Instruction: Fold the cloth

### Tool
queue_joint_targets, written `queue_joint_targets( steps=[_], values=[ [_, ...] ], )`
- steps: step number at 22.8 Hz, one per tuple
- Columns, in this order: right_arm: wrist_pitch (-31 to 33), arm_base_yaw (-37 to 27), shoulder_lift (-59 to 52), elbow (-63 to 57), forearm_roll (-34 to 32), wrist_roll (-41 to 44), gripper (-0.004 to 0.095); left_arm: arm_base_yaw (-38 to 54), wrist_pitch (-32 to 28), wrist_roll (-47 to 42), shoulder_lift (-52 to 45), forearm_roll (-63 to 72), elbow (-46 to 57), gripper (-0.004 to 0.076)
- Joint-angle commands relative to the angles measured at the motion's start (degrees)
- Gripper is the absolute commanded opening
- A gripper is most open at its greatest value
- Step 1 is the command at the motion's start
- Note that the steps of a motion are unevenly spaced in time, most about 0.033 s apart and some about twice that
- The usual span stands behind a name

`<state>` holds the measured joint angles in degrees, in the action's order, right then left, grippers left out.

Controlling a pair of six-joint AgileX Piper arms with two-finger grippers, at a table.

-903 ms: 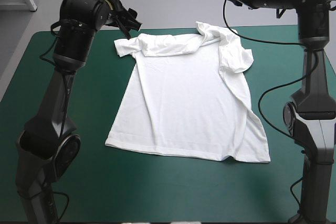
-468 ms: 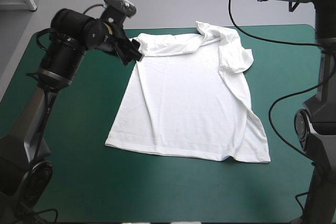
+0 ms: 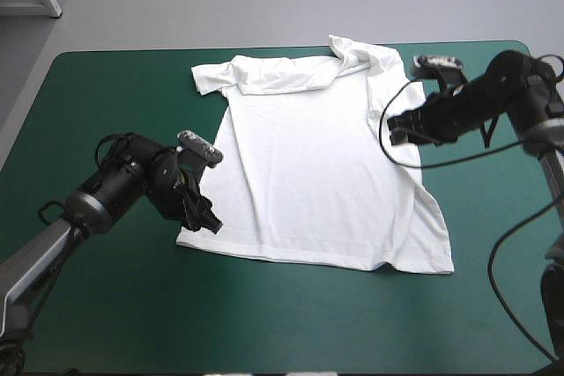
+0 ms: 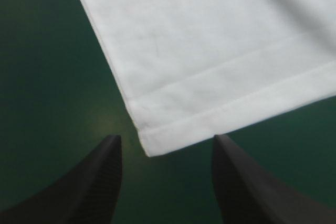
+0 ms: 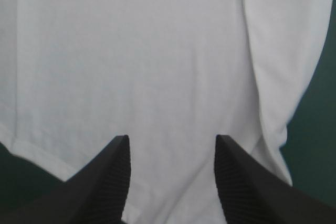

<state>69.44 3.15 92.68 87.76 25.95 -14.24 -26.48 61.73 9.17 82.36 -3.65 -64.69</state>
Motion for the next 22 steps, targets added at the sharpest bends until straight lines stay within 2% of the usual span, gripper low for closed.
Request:
queue_joint_targets(
  steps=[1, 4, 5, 9, 12, 14, 16, 22],
  values=[
    [-1.8, 0.8, -8.9, -10.1, -1.1, -1.1, 0.0468, -0.2, -7.3, -1.7, -3.4, 1.5, 4.5, 0.0378],
    [-1.8, 1.2, -16.3, -20.0, -4.7, -0.4, 0.0468, -0.1, -12.4, -6.1, -3.5, 0.9, 8.2, 0.0378],
    [-1.8, 1.2, -19.7, -23.3, -7.9, 1.2, 0.0468, -0.1, -14.3, -8.5, -3.5, 0.9, 9.3, 0.0378],
    [-1.8, 1.2, -26.4, -28.5, -12.7, 4.8, 0.0469, -0.1, -16.5, -12.1, -3.4, -0.1, 11.3, 0.0378],
    [-1.8, 1.2, -30.9, -30.7, -13.0, 5.1, 0.0468, -0.1, -17.1, -19.3, -3.3, -6.5, 13.7, 0.0393],
    [-1.8, 1.2, -32.6, -31.5, -12.9, 5.9, 0.0468, -0.1, -17.1, -26.2, -3.3, -11.2, 16.7, 0.0447],
    [-1.8, 1.2, -32.6, -32.2, -12.8, 5.9, 0.0468, -0.1, -19.3, -26.8, -3.3, -11.1, 18.8, 0.0491],
    [-1.8, 1.2, -32.5, -32.7, -12.8, 4.5, 0.0468, -0.1, -23.4, -26.6, -3.3, -8.5, 19.7, 0.0491]
  ],
)
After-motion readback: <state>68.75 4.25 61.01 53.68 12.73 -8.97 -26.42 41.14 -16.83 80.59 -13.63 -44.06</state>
